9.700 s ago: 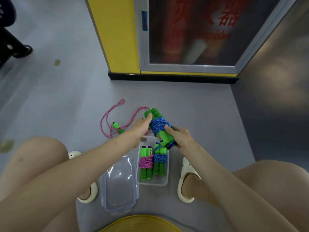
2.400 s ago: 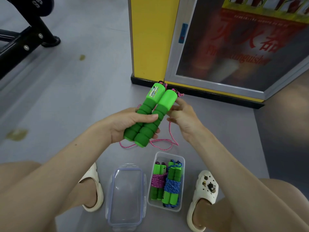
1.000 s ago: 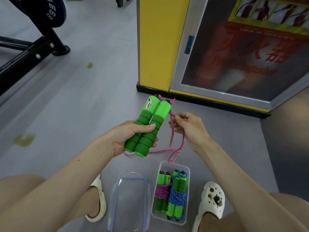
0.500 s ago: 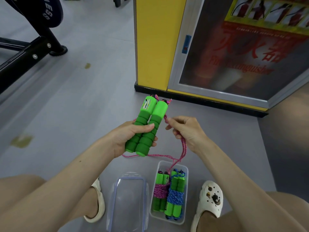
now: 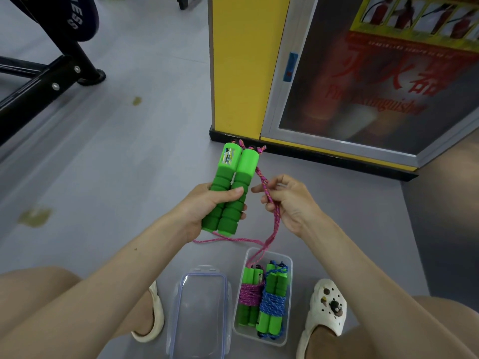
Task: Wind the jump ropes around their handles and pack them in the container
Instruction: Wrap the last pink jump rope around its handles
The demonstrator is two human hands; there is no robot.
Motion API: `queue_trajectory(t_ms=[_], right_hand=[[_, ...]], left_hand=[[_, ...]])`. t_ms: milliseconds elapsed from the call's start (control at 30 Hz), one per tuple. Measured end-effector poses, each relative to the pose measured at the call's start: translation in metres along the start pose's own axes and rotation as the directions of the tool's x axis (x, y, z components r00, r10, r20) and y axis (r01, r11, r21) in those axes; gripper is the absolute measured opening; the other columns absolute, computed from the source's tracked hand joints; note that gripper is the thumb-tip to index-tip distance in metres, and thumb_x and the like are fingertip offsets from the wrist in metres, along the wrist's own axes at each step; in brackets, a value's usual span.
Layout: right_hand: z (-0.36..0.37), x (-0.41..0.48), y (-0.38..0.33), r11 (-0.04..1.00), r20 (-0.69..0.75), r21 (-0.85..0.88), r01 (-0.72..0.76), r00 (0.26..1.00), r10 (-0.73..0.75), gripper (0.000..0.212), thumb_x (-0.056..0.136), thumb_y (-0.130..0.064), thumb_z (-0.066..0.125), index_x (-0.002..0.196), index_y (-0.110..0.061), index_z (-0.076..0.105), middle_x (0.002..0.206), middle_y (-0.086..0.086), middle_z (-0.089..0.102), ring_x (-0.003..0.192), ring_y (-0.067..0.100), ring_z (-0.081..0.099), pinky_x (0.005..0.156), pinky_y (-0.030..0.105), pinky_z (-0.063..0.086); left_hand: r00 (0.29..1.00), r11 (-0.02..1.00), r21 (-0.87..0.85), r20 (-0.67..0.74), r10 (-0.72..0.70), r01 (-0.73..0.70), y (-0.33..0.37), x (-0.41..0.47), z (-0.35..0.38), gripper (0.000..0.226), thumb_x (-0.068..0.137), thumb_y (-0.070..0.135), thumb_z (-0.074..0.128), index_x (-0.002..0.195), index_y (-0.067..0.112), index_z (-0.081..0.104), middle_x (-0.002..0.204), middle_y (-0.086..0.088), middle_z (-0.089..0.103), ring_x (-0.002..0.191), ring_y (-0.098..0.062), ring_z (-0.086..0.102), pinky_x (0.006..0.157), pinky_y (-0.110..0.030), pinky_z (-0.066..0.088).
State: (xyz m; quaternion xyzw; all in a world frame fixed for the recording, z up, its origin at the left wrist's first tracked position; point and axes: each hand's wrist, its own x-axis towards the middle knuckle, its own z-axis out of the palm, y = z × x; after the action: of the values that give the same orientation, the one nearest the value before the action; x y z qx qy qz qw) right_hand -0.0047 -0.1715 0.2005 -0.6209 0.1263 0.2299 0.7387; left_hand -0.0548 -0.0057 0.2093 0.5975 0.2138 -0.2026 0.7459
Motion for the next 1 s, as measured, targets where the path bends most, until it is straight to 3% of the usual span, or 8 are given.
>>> queue_trajectory(t_ms=[133,233,300,433,633,867,933,1000], right_hand=[[-0.002,0.001,0.003,0.995,-0.009,-0.103,0.004,1.0,-0.005,0.005,0.086,-0.001,0.063,0.09,0.001,0.066,0.076,0.019,0.063,0.043,0.008,0.047,0.038,0.014,0.037],[-0.004,0.001,0.002,0.95,0.007,-0.312,0.032,0.999,-0.032,0.013,0.085,-0.016,0.069,0.091,-0.005,0.069,0.071,0.014,0.063,0.044,0.007,0.04,0.039,0.016,0.031],[-0.005,0.0,0.002,0.892,0.031,-0.45,0.048,0.999,-0.038,0.016,0.081,-0.014,0.074,0.095,-0.01,0.068,0.071,0.011,0.066,0.047,0.009,0.04,0.043,0.018,0.031],[-0.001,-0.001,0.003,0.802,0.069,-0.586,0.115,0.993,-0.092,0.017,0.091,-0.01,0.059,0.107,-0.013,0.061,0.079,0.006,0.072,0.048,0.003,0.048,0.049,0.018,0.035],[0.004,-0.005,0.011,0.836,0.141,-0.534,0.124,0.988,-0.057,0.017,0.101,-0.018,0.041,0.118,-0.016,0.042,0.091,0.002,0.072,0.065,0.017,0.068,0.053,0.023,0.051],[0.001,0.001,0.01,0.842,0.124,-0.509,0.179,0.983,-0.134,0.022,0.099,-0.009,0.045,0.101,-0.003,0.066,0.084,0.009,0.069,0.072,0.013,0.066,0.074,0.022,0.055],[0.003,-0.001,0.009,0.848,0.119,-0.501,0.171,0.985,-0.129,0.021,0.098,-0.009,0.047,0.094,-0.005,0.067,0.074,0.007,0.065,0.06,0.01,0.06,0.062,0.017,0.053],[0.004,-0.002,0.009,0.837,0.111,-0.522,0.161,0.987,-0.12,0.024,0.099,-0.011,0.046,0.087,-0.004,0.066,0.064,0.005,0.058,0.047,0.007,0.047,0.047,0.017,0.042]], left_hand=[[1.0,1.0,-0.01,-0.022,0.001,-0.001,0.0,0.001,-0.002,0.017,0.086,0.018,0.067,0.099,0.008,0.065,0.088,-0.015,0.072,0.073,-0.025,0.071,0.059,-0.029,0.057],[0.999,1.0,-0.007,-0.036,-0.006,0.006,-0.003,0.001,-0.001,0.016,0.087,0.016,0.067,0.1,0.007,0.065,0.087,-0.016,0.072,0.07,-0.024,0.071,0.056,-0.027,0.056],[0.998,1.0,-0.013,-0.058,-0.005,0.004,-0.006,0.002,0.0,0.018,0.086,0.015,0.068,0.102,0.006,0.065,0.087,-0.016,0.072,0.068,-0.024,0.07,0.055,-0.027,0.056],[0.995,1.0,-0.006,-0.098,0.017,-0.017,-0.009,0.004,0.001,0.021,0.086,0.013,0.068,0.104,0.003,0.065,0.085,-0.016,0.071,0.065,-0.023,0.07,0.055,-0.027,0.057],[0.982,0.994,0.056,-0.163,0.097,-0.089,-0.012,0.01,0.003,0.021,0.084,0.014,0.071,0.102,0.005,0.066,0.089,-0.017,0.072,0.069,-0.026,0.07,0.062,-0.031,0.059],[0.953,0.964,0.167,-0.189,0.239,-0.208,-0.014,0.014,0.01,0.01,0.083,0.01,0.071,0.09,0.014,0.066,0.081,-0.011,0.069,0.072,-0.029,0.066,0.067,-0.035,0.057],[0.936,0.939,0.246,-0.197,0.291,-0.24,-0.017,0.018,0.01,0.012,0.081,0.013,0.074,0.087,0.02,0.067,0.08,-0.008,0.07,0.074,-0.028,0.067,0.074,-0.041,0.057],[0.913,0.891,0.366,-0.2,0.357,-0.268,-0.02,0.021,0.01,0.014,0.079,0.018,0.076,0.084,0.027,0.066,0.076,-0.002,0.07,0.074,-0.024,0.067,0.077,-0.043,0.057]])
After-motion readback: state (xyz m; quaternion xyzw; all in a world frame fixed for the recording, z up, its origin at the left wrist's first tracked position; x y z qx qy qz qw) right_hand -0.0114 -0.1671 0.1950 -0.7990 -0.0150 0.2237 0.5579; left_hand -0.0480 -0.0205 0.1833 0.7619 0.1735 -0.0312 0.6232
